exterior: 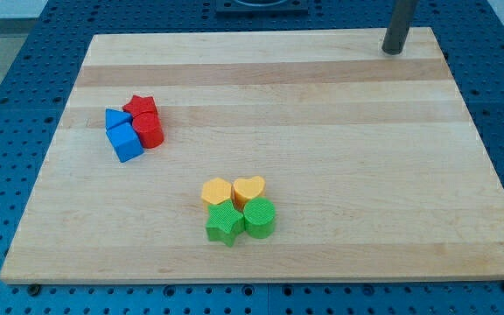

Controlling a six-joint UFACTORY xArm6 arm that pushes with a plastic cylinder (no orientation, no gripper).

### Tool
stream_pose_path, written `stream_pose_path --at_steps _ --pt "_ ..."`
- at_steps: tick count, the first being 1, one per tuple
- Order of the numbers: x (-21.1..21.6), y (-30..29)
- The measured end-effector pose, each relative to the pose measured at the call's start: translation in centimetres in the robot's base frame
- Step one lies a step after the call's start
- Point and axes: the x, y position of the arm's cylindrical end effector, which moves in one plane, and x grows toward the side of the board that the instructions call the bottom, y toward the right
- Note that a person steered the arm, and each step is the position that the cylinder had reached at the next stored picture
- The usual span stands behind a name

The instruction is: Move your arm to the green circle

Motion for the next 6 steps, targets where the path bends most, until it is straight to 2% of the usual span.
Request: stream_pose_path --at_steps 1,2,4,6 --pt "0.1 0.0" --pt "4.3 0.0" --pt "18.9 -0.2" --pt "30.7 -1.2"
